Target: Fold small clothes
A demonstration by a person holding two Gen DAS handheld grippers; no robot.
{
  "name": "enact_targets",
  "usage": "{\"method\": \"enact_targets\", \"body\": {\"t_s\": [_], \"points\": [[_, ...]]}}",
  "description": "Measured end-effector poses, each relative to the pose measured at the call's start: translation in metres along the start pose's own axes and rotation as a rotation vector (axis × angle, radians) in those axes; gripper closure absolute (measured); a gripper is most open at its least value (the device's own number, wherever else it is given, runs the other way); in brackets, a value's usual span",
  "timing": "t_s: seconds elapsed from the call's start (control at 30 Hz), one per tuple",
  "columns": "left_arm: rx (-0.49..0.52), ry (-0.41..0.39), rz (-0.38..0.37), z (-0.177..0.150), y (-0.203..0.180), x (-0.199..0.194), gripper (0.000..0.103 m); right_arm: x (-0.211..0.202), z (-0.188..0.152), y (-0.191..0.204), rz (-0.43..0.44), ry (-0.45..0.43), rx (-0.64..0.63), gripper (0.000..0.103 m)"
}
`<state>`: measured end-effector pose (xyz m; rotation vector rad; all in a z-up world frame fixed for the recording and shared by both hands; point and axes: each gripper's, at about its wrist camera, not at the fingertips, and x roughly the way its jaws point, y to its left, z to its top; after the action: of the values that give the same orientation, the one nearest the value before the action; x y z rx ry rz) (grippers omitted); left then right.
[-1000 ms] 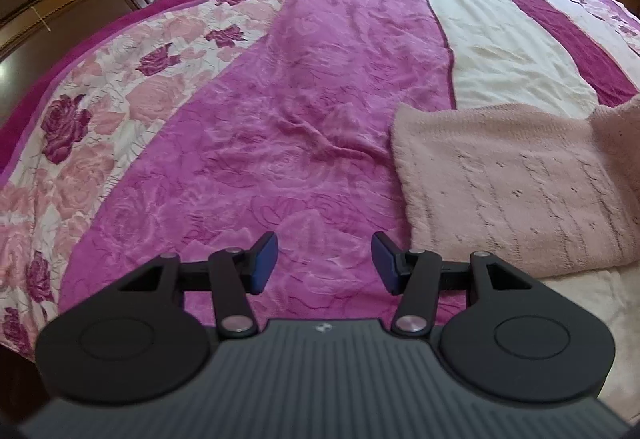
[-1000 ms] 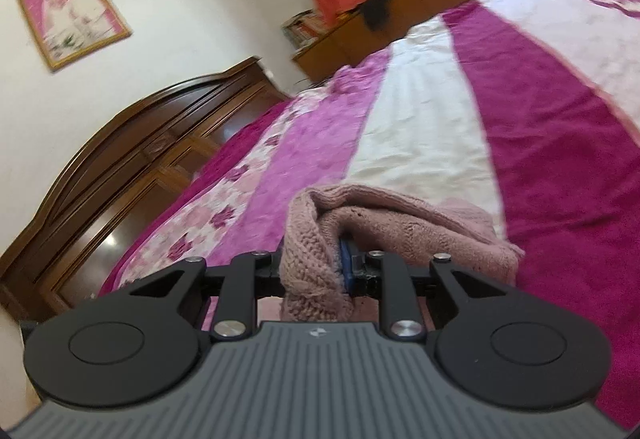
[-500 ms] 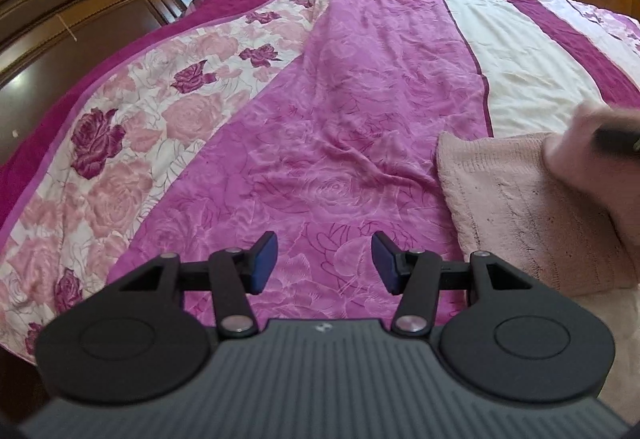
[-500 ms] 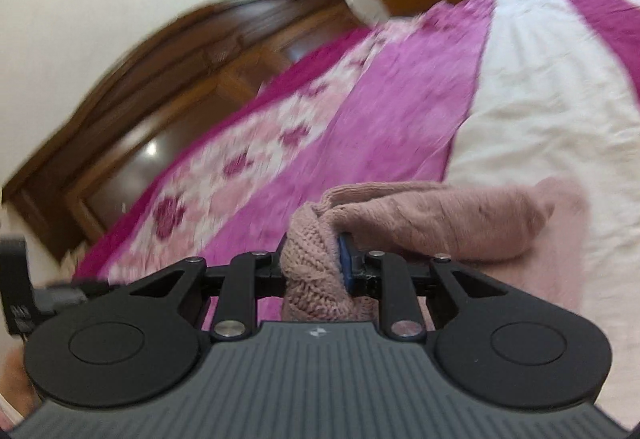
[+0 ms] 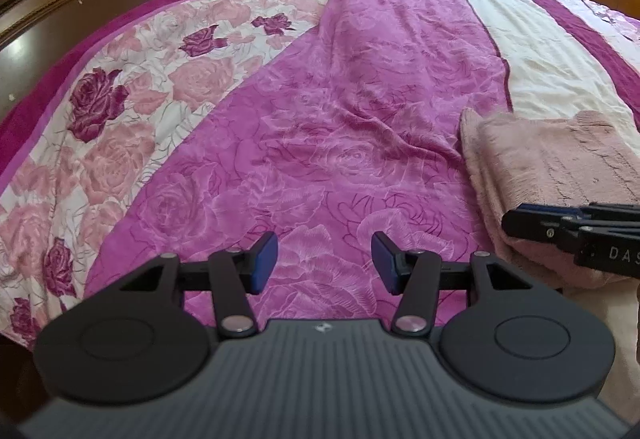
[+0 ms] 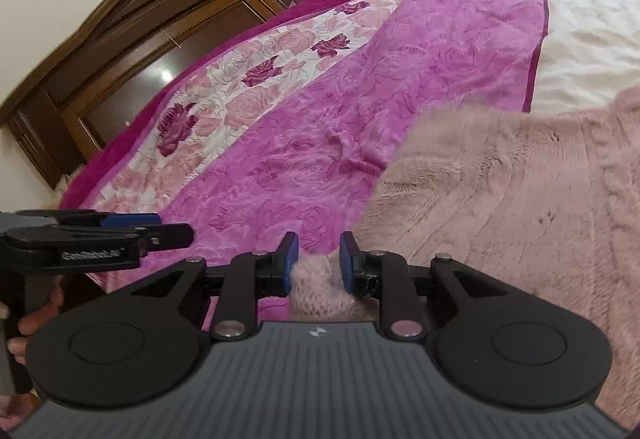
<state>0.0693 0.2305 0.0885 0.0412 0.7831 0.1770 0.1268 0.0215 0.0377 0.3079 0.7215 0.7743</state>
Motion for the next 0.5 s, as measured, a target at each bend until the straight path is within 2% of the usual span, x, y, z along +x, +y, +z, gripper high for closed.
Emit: {"method": "enact_targets", "body": {"t_s": [0.13, 0.27, 0.33, 0.5], "points": [[0.009, -0.017, -0.035, 0.006, -0.010, 0.000, 0.049, -0.018, -0.001, -0.001, 0.031, -0.021, 0.048, 0.073], [0.009, -0.040, -0.087, 0.015, -0.028, 0.001, 0.049, -0.055, -0.004, -0.004, 0.004, -0.095, 0.065, 0.065], [0.010, -0.051, -0.126, 0.021, -0.040, 0.002, 0.049, -0.073, -0.005, -0.010, -0.029, -0.128, 0.079, 0.058], [0.015, -0.052, -0.212, 0.033, -0.069, 0.016, 0.049, -0.117, -0.009, -0.032, -0.178, -0.214, 0.081, 0.050]]}}
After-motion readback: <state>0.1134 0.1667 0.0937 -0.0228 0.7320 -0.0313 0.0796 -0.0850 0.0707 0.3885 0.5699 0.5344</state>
